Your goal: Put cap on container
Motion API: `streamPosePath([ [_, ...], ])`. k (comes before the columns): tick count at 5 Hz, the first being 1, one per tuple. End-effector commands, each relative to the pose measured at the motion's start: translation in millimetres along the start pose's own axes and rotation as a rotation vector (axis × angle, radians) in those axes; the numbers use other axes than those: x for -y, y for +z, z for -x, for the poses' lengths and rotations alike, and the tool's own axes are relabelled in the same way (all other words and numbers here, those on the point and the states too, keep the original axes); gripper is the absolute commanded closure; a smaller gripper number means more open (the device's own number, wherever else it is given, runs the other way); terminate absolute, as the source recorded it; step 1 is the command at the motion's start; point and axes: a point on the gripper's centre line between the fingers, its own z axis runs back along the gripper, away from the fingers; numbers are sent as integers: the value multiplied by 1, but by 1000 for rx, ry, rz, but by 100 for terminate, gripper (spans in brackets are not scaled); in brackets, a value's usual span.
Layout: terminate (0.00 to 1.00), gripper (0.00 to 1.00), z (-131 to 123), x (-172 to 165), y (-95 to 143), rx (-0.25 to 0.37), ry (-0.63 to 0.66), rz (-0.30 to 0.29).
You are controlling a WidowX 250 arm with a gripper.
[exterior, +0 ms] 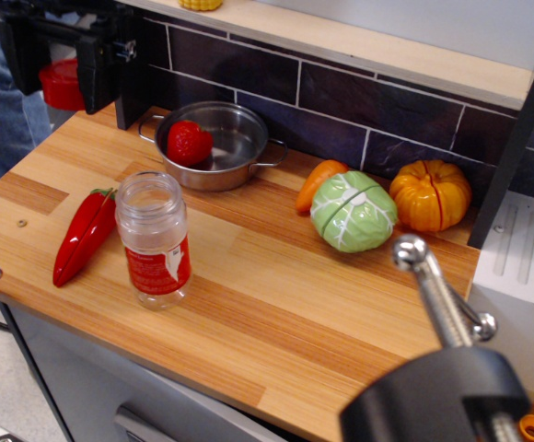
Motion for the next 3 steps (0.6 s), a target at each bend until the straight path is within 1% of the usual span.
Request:
streamPosePath([
  [1,0,100,20,24,4,74,-2,-44],
  [2,0,100,24,40,-10,119,0,-23],
  [3,0,100,24,47,-19,130,-5,-27],
])
